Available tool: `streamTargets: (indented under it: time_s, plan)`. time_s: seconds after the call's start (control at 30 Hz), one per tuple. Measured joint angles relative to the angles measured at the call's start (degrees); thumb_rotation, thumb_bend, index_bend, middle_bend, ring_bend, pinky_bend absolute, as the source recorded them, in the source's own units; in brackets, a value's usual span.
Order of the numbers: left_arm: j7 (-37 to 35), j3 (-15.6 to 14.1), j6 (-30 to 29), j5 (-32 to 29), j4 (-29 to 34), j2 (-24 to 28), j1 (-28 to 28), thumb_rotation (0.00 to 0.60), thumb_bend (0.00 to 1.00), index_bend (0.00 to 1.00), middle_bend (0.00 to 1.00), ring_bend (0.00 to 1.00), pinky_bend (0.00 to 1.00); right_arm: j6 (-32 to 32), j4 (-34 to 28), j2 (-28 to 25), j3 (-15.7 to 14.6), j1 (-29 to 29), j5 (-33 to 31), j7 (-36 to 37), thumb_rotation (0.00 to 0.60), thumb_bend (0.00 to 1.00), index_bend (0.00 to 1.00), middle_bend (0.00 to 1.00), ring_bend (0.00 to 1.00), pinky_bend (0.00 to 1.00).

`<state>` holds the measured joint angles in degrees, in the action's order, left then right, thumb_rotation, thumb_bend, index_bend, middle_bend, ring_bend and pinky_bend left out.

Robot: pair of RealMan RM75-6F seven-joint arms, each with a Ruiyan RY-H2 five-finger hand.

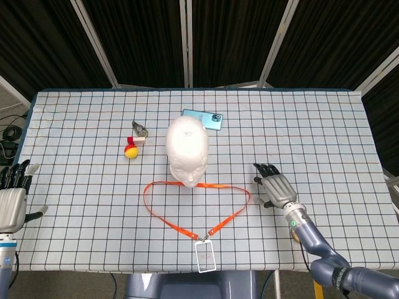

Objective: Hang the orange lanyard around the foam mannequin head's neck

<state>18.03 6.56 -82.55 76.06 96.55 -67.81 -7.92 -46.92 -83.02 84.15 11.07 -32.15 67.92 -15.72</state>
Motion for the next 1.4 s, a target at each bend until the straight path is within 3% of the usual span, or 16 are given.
streamTargets:
  time_s: [0.5,0.83,1.1,1.3,1.37,1.4]
  plan:
    - [-0.7,0.0,0.5,-0.8,-0.9,-0.1,-0.4,0.6,0.0,0.0,0.0,0.0,0.0,-1.2,3.5,7.7,2.3,-5.2,-10.2,-5.9,0.6,0.28,0.49,0.0,0.0,0.0]
    - [-1.4,-0.1,0.3,-0.7,-0.6,0.4,-0.3,0.6,0.0,0.0,0.0,0.0,0.0,-2.8,4.7,10.1,0.7,-7.0,-14.0,-10.0,0.6,0.29,0.5,0.0,0.0,0.0]
    - [-1.5,-0.2,0.6,-1.0,-0.8,0.3,-0.5,0.6,0.0,0.0,0.0,0.0,0.0,-3.6,7.1,11.9,-0.5,-7.6,-13.9,-10.5,0.6,0.35,0.55,0.0,0.0,0.0]
    - [-1.5,-0.1,0.7,-1.1,-1.3,0.0,-0.7,0.6,0.0,0.0,0.0,0.0,0.0,-4.9,8.6,12.7,-1.3,-7.6,-11.6,-9.7,0.6,0.41,0.65,0.0,0.0,0.0]
    - [-2.3,0.0,0.6,-0.8,-1.8,-0.1,-0.8,0.6,0.03,0.05,0.0,0.0,0.0,-5.2,8.7,12.8,-1.6,-7.4,-10.6,-8.8,0.6,0.43,0.67,0.0,0.0,0.0]
    - [-2.8,0.1,0.5,-0.6,-2.0,-0.2,-0.9,0.6,0.06,0.13,0.0,0.0,0.0,-5.3,8.8,12.8,-1.7,-7.3,-10.2,-8.4,0.6,0.45,0.68,0.0,0.0,0.0]
